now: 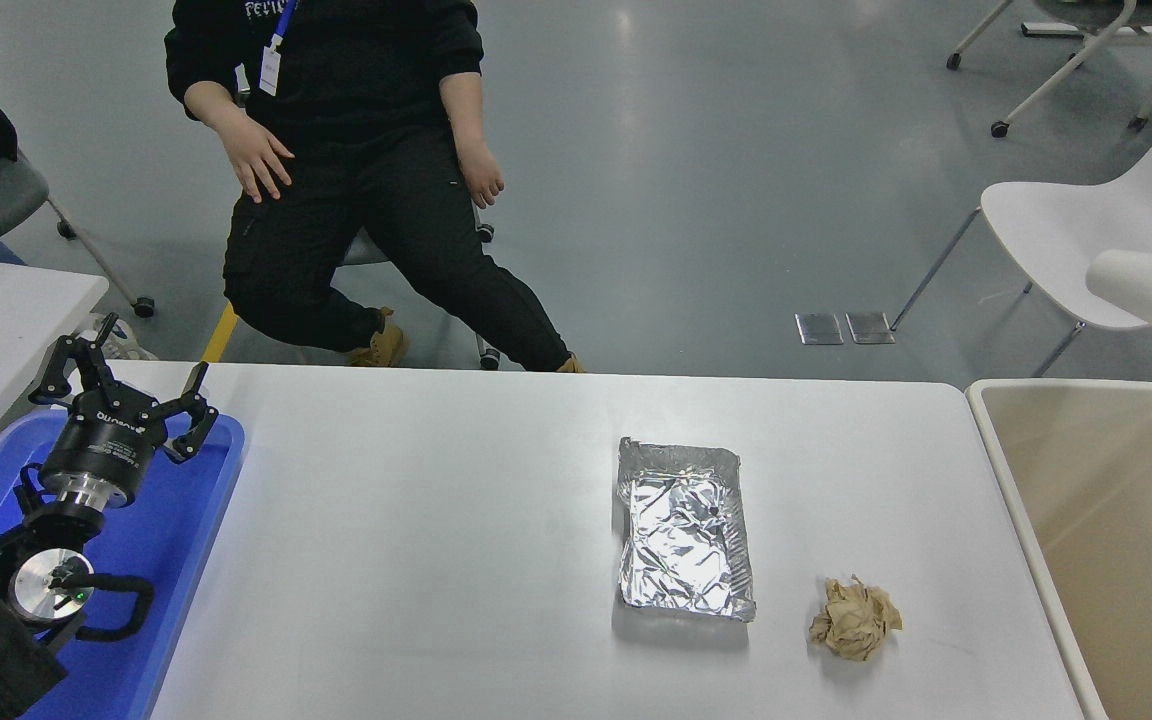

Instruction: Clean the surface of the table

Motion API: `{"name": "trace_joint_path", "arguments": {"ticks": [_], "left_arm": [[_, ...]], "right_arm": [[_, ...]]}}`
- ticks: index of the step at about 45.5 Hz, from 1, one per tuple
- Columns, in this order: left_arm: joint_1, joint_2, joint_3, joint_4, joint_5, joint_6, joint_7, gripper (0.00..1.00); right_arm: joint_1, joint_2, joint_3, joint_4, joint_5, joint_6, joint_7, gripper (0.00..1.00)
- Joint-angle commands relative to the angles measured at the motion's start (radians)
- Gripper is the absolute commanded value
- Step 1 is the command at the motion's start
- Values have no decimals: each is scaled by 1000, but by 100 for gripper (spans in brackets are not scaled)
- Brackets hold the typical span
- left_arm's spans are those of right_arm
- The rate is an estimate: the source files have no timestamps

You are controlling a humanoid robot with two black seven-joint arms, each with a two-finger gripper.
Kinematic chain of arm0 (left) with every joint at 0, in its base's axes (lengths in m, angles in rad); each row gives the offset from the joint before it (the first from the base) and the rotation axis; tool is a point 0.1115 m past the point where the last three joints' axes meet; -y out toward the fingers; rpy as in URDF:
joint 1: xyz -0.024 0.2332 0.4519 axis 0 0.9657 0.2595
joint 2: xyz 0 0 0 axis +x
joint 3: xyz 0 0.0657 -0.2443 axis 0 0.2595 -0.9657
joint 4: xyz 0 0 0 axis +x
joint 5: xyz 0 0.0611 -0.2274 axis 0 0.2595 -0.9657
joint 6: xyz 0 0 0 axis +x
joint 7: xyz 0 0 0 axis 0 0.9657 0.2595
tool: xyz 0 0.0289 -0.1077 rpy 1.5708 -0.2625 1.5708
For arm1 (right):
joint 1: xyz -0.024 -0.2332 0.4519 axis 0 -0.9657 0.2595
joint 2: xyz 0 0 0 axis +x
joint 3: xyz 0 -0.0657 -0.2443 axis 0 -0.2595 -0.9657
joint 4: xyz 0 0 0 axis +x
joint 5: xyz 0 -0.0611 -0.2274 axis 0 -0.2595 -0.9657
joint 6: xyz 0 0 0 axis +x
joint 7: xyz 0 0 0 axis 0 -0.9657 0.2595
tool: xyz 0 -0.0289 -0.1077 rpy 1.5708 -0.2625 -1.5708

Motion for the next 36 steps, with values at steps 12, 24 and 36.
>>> {"name": "trace_joint_path", "arguments": {"ticks": [12,24,36], "left_arm": [[0,0,0,0,0,0,0,100],[0,0,0,0,0,0,0,100],[0,0,0,0,0,0,0,100]], "right_arm": [[-93,-10,67,-16,20,-106,-145,0],[-123,-6,46,-15,3,-127,-174,0],[-198,48,-3,-12,-152,-130,-203,0]]}}
